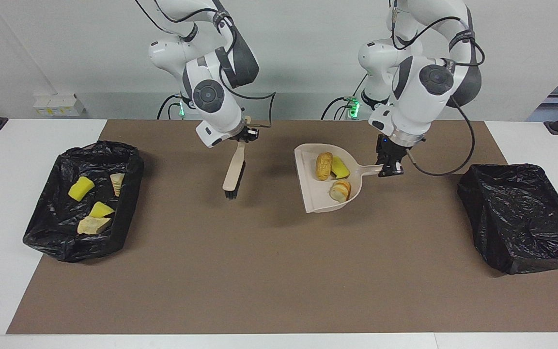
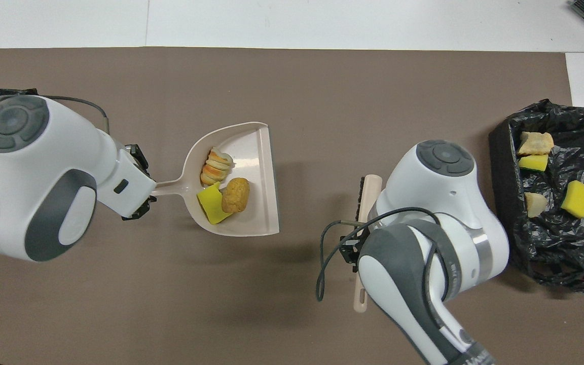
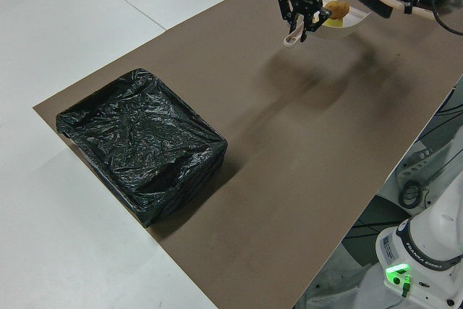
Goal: Sweep and dump trash in bin
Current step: 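Carry the loaded dustpan to the other black bag with the left gripper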
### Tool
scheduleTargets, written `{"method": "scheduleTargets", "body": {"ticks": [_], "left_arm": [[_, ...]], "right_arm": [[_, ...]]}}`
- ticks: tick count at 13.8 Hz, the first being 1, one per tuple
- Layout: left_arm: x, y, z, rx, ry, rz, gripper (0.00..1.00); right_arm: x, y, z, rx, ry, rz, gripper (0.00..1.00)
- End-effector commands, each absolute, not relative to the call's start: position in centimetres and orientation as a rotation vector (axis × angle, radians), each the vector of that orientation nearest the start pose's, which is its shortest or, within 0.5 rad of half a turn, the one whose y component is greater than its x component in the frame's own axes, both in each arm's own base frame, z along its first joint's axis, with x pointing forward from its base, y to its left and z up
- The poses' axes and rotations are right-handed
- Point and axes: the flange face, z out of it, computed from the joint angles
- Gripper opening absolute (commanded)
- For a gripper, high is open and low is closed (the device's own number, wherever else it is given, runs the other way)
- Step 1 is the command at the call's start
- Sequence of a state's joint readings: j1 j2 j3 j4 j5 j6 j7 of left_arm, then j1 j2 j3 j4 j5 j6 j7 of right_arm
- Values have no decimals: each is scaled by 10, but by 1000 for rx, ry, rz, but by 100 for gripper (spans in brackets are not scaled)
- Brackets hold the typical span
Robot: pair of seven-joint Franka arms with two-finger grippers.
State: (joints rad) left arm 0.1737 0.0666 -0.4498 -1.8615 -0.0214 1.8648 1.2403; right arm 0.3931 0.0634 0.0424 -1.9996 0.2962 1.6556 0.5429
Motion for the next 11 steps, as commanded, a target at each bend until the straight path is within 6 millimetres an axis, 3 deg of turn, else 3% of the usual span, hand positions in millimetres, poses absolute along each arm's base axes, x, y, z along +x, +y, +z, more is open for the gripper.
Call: {"method": "scheduleTargets", "body": {"ticks": [1,5,6,9,11], "left_arm": [[583,-115,490,-2388,2207,49,0],[616,-46,506,-2448,2103,140,0],[621,-36,511,-2438,2086,171,0],[629,22,517,-2472,1936,212,0],[630,42,523,-2451,1884,245,0]], "right_arm": [[418,289,389,-2983,305,760,0],[358,327,363,-3021,203,869,0],[345,333,355,-3038,193,889,0],[298,338,344,-3059,127,846,0],[281,333,336,-3050,131,780,0]]}}
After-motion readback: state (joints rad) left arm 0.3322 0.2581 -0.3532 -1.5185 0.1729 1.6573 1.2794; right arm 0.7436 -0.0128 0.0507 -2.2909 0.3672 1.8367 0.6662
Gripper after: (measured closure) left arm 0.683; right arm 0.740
